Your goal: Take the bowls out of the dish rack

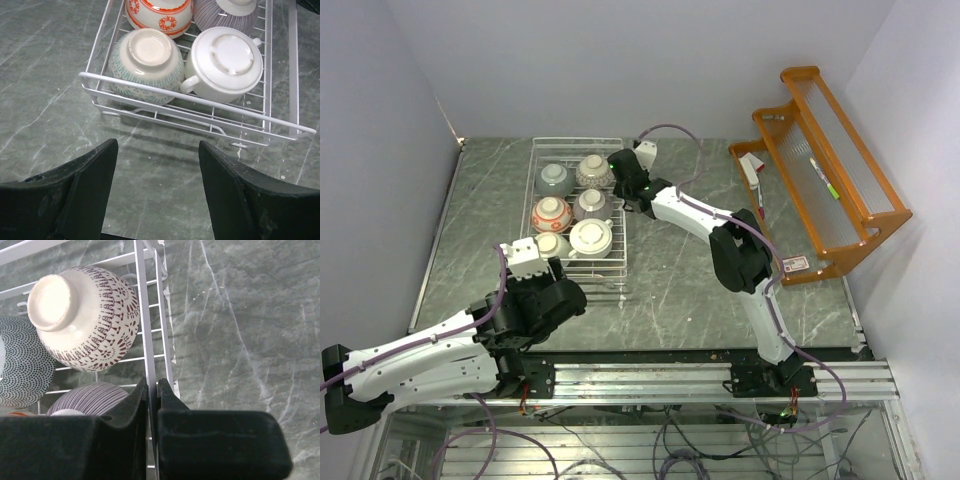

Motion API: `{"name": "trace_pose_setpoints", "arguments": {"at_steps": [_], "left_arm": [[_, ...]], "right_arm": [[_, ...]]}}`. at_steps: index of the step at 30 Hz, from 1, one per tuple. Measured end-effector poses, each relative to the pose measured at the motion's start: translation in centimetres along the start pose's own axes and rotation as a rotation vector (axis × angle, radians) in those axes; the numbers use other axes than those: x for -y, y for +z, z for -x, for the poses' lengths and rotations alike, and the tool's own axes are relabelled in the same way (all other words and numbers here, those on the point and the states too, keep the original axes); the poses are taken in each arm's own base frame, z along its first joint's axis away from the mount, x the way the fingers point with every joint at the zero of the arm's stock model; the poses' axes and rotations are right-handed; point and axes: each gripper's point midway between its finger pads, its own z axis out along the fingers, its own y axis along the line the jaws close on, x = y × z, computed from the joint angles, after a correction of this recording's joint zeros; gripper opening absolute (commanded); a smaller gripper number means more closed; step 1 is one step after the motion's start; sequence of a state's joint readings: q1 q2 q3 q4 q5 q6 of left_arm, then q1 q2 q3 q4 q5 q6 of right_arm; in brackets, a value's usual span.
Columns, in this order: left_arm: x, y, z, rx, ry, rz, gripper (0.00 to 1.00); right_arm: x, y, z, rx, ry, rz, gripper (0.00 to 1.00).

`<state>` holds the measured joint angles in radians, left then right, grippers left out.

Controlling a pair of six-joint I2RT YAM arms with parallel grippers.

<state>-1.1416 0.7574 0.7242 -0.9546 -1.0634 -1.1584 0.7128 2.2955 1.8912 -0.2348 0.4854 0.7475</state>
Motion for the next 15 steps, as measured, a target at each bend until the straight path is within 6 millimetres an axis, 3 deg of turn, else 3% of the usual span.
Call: {"name": "trace_pose_setpoints", "arguments": {"at_steps": [8,15], "left_arm": [[0.2,0.0,-0.1,-0.004,-0.003,-0.009,0.77],[0.6,0.1,-0.2,-0.009,0.009,-0.014,0.78]], "right_arm": [[-0.9,0.1,-0.2,0.009,0.003,0.025,0.02],[-1.6,0.3,-0.2,0.023,0.012,0.065,0.37]]}}
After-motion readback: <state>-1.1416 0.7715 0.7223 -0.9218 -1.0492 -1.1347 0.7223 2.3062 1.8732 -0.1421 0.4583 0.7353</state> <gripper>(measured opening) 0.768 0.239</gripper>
